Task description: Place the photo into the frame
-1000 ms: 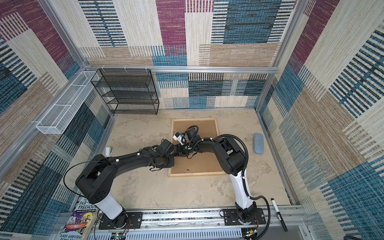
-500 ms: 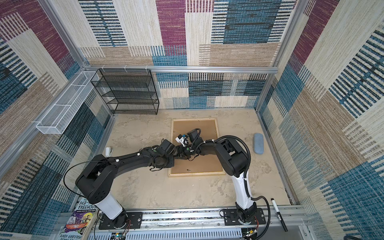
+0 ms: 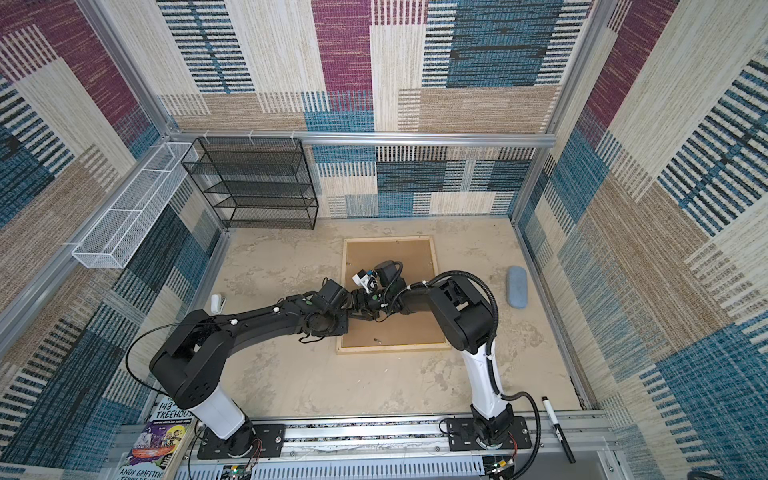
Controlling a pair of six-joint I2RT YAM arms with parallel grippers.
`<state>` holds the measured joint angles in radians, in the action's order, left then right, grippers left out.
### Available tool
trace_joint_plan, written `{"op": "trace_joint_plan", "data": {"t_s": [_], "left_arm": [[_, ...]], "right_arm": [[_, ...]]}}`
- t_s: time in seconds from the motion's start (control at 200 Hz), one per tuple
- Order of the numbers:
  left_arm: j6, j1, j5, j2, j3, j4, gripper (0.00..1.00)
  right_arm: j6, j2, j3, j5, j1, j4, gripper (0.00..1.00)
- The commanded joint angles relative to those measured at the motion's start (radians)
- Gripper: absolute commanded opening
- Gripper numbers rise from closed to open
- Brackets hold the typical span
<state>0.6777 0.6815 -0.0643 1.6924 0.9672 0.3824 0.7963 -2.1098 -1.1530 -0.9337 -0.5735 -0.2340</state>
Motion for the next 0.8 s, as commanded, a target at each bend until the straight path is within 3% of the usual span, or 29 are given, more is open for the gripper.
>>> {"op": "trace_joint_plan", "data": {"t_s": [0.0,0.335,0.531,0.791], "left_arm": [[-0.069,-0.001,0.023,0.004,-0.010,0.012,0.00],[-0.072,0.000,-0.005,-0.003,-0.002,0.028,0.06],[-0.077,0.000,-0.025,-0.021,0.010,0.048,0.21],[-0.076,0.000,-0.027,-0.035,0.009,0.051,0.26]], "right_arm": [[0.027,-0.014,-0.001,0.058,0.000,0.000,0.62],[0.013,-0.025,-0.006,0.060,-0.001,0.024,0.62],[-0.008,-0.032,-0.010,0.084,0.000,0.056,0.62],[-0.012,-0.033,-0.010,0.087,0.000,0.061,0.62]]}}
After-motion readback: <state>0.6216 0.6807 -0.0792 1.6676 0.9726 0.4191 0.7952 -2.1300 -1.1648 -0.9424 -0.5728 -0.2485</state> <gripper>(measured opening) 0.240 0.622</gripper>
